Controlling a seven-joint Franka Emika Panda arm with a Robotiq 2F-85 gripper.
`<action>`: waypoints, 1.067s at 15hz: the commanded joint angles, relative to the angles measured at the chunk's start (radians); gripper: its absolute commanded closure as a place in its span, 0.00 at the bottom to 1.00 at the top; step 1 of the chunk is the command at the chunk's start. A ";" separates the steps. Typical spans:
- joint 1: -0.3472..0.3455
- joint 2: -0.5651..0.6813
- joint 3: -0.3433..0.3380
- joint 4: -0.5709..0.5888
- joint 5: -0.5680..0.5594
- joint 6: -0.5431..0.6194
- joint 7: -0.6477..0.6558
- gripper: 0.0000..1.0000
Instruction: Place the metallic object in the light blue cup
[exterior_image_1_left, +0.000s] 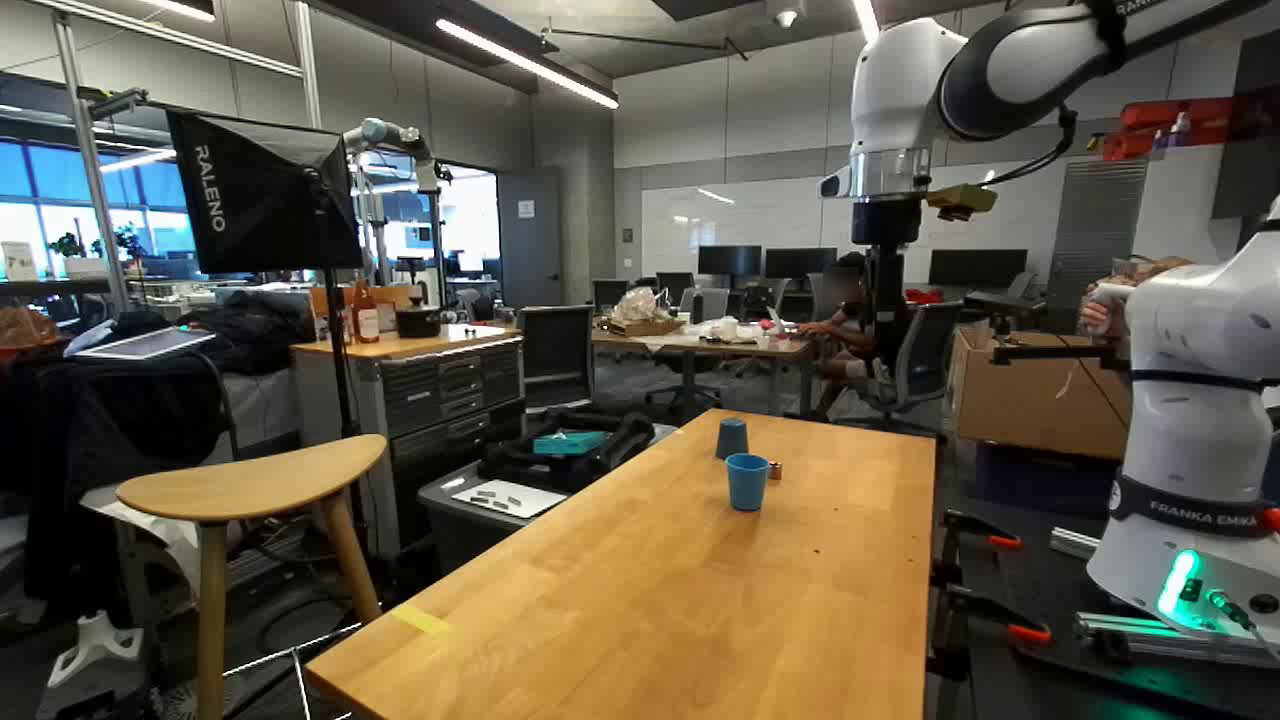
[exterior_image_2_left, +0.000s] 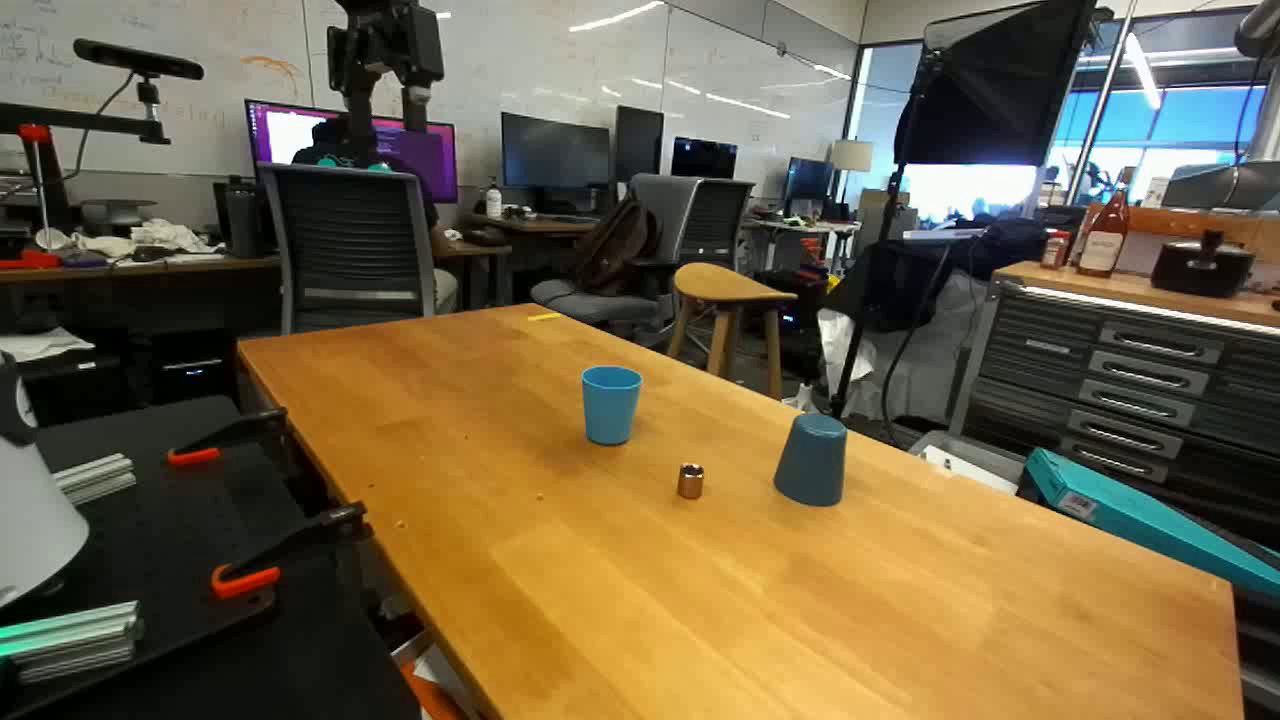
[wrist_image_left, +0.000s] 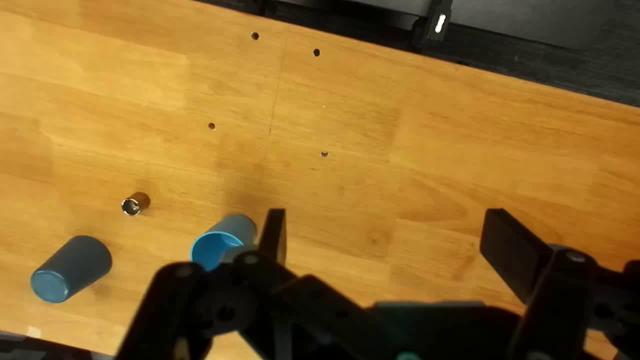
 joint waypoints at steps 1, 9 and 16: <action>0.006 0.000 -0.005 0.004 -0.004 -0.002 0.003 0.00; -0.086 0.105 -0.099 0.019 -0.020 0.166 -0.002 0.00; -0.287 0.418 -0.311 0.165 0.016 0.329 0.024 0.00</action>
